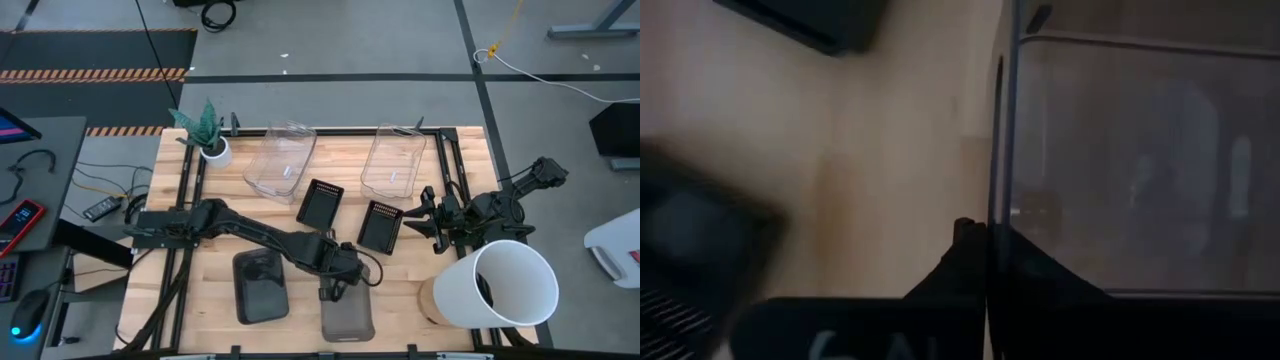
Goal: Stack baskets by color
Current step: Stack the right black transparent bin on top of the left black transparent bins
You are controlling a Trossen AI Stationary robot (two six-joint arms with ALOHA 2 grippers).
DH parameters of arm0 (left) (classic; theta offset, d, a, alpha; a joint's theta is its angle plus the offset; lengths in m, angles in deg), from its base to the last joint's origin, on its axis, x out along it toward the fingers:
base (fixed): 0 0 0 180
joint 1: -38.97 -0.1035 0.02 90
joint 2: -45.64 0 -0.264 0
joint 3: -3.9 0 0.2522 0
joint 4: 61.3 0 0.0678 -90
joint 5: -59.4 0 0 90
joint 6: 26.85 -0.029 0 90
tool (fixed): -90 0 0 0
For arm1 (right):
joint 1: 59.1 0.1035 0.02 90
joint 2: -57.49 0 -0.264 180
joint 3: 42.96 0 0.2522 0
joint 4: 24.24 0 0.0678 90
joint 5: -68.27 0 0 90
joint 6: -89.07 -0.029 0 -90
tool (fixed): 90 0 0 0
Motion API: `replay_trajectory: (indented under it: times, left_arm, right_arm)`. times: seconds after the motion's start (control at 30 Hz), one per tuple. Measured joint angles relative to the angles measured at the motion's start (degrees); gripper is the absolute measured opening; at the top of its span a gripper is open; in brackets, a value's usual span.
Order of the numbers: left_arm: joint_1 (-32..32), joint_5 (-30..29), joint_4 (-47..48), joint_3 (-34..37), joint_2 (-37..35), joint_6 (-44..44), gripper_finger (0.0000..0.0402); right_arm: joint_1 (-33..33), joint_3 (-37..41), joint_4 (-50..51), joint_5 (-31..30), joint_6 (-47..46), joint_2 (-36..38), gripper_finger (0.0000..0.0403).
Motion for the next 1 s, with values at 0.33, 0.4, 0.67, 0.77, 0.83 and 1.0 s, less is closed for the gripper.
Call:
replay_trajectory:
  times: [0.33, 0.4, 0.67, 0.77, 0.83, 1.0]
  left_arm:
    - [2.26, -6.81, 26.25, -13.60, -2.35, 2.30, 0.0009]
    - [2.79, -7.15, 25.97, -11.79, -5.46, 2.39, 0.0009]
    - [4.53, -12.13, 26.04, -3.09, -19.74, 9.19, 0.0010]
    - [6.44, -13.98, 25.97, 3.73, -25.20, 12.62, 0.0010]
    - [8.08, -14.75, 25.98, 9.43, -28.80, 16.09, 0.0010]
    - [12.18, -15.14, 25.07, 23.37, -37.20, 25.62, 0.0010]
  right_arm:
    - [0.01, 0.00, 0.00, 0.00, 0.00, 0.00, 0.0119]
    - [0.01, 0.00, -0.05, 0.00, 0.00, 0.00, 0.0119]
    - [0.01, -0.02, -0.13, -0.01, 0.00, -0.02, 0.0119]
    - [0.00, -0.01, -0.15, -0.01, 0.00, -0.02, 0.0119]
    - [0.00, 0.00, -0.14, 0.01, 0.00, -0.02, 0.0119]
    - [-0.01, -0.02, -0.15, 0.01, 0.00, -0.02, 0.0119]
